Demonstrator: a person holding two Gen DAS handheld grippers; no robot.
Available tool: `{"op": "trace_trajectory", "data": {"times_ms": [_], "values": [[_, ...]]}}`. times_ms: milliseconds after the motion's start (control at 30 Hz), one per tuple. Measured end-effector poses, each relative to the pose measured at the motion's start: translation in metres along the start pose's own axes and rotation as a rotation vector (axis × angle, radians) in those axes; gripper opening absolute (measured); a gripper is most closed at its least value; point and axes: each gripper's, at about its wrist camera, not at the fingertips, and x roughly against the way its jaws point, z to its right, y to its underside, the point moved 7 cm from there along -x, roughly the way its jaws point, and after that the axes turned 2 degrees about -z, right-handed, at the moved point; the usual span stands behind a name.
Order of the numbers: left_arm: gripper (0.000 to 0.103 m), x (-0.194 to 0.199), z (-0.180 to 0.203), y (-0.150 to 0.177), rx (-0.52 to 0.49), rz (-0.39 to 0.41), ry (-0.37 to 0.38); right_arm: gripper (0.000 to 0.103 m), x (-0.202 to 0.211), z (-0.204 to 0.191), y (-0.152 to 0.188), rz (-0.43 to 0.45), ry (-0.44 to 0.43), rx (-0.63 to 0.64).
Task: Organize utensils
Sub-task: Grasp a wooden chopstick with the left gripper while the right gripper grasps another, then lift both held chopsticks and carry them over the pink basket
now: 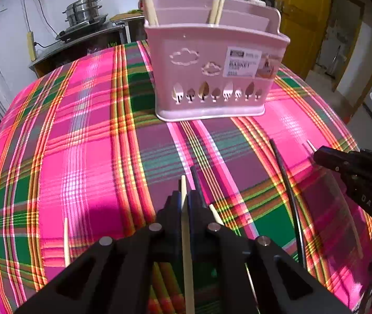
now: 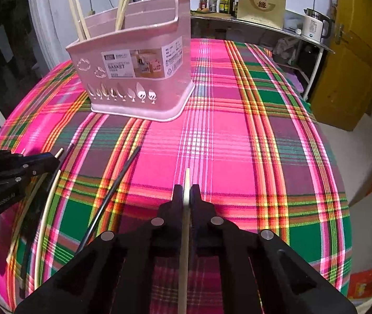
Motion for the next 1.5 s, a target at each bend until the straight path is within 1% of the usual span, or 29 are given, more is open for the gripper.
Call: {"op": "trace_trajectory", "data": {"times_ms": [67, 267, 533, 733, 1067, 1300, 1500], "values": [[0.006, 0.008, -0.002, -0.003, 0.004, 0.015, 0.007, 0.005, 0.007, -0.001, -0.004, 0.017, -0.023, -0.010], [0.006, 0.039, -0.007, -0.016, 0.004, 0.079, 0.018, 0.005, 0.036, -0.005, -0.021, 0.087, -0.056, -0.021], [0.006, 0.085, -0.017, -0.033, 0.012, 0.174, 0.040, 0.005, 0.081, -0.012, -0.041, 0.191, -0.061, -0.014], [0.006, 0.109, -0.017, -0.037, 0.014, 0.217, 0.051, 0.005, 0.107, -0.016, -0.050, 0.244, -0.070, -0.017], [0.006, 0.139, -0.014, -0.032, -0.003, 0.264, 0.073, 0.005, 0.130, -0.020, -0.048, 0.282, -0.069, -0.007], [0.006, 0.153, -0.013, -0.026, -0.003, 0.280, 0.090, 0.005, 0.144, -0.026, -0.045, 0.306, -0.072, 0.009], [0.006, 0.164, -0.014, -0.030, -0.005, 0.300, 0.091, 0.005, 0.154, -0.030, -0.046, 0.326, -0.074, 0.022]]}}
